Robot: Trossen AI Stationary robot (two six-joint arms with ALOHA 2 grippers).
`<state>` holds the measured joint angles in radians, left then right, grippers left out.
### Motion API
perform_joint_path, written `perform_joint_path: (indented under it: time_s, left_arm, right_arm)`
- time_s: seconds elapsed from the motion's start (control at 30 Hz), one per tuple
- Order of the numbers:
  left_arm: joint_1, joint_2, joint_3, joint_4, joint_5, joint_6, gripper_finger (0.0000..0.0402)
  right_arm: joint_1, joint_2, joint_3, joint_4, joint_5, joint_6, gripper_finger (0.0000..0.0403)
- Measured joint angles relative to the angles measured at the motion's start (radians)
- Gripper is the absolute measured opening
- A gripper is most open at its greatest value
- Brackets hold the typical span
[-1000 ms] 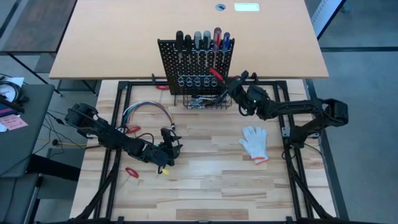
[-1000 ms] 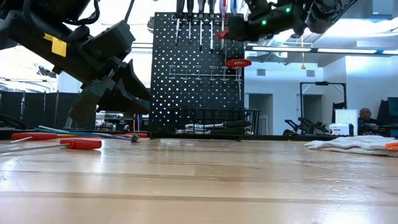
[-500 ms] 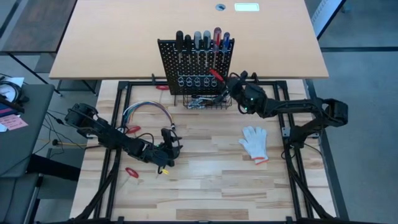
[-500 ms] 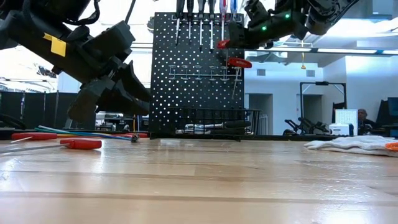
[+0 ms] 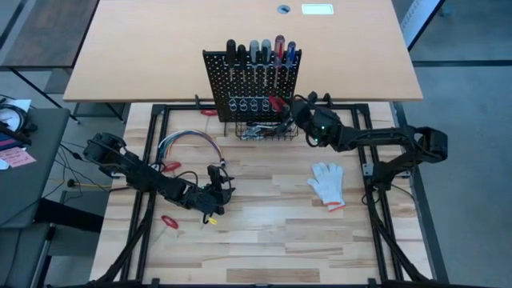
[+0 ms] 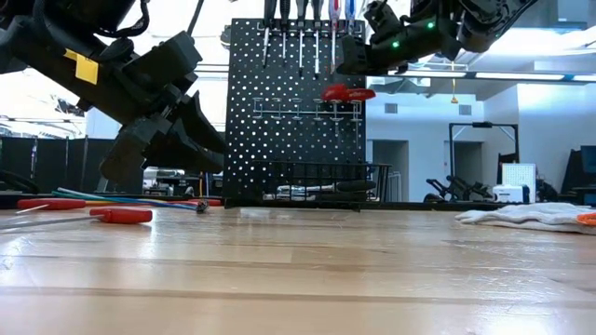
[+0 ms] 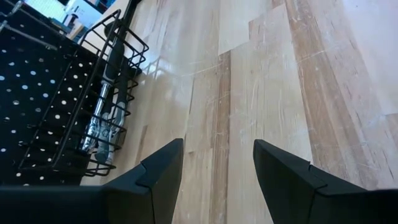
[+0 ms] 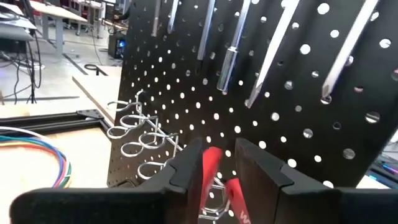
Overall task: Hang tools onto peg board
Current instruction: Hang the red hex key onto the black pegboard, then hang the middle right red hex key onto the black pegboard
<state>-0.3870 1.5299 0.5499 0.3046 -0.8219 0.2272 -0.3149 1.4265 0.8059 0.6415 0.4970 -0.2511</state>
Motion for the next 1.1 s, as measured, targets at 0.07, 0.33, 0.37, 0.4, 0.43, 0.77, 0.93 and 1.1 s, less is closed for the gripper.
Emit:
perform_joint_path:
  time_s: [0.07, 0.33, 0.37, 0.4, 0.43, 0.77, 0.93, 1.1]
  left_arm:
    - [0.0, 0.0, 0.0, 0.0, 0.0, -0.001, 0.0189]
    - [-0.028, -0.008, 0.0, -0.002, -0.001, -0.001, 0.0189]
    - [-0.037, -0.016, 0.001, -0.002, -0.001, -0.007, 0.0189]
    - [-0.049, -0.025, 0.008, -0.003, -0.001, -0.016, 0.0189]
    - [-0.063, -0.038, 0.015, -0.004, -0.001, -0.025, 0.0189]
    - [-0.263, -0.254, 0.126, -0.56, 0.163, -0.465, 0.0189]
    - [-0.307, -0.287, 0.088, -0.816, 0.388, -0.671, 0.0189]
    - [-0.3, -0.286, -0.001, -0.781, 0.36, -0.786, 0.019]
  right_arm:
    - [0.008, 0.0, 0.0, 0.001, -0.002, -0.015, 0.0102]
    - [0.087, -0.055, 0.0, 0.004, 0.009, -0.109, 0.0103]
    - [0.104, -0.068, 0.0, 0.005, 0.024, -0.126, 0.0103]
    - [0.123, -0.084, 0.0, 0.005, 0.034, -0.145, 0.0103]
    - [0.143, -0.099, 0.0, 0.006, 0.049, -0.161, 0.0103]
    - [0.405, -0.167, -0.009, -0.183, 0.049, -0.003, 0.0103]
    - [0.521, -0.038, -0.048, -0.2, -0.07, 0.202, 0.0103]
    - [0.619, 0.171, -0.048, -0.086, -0.073, 0.376, 0.0103]
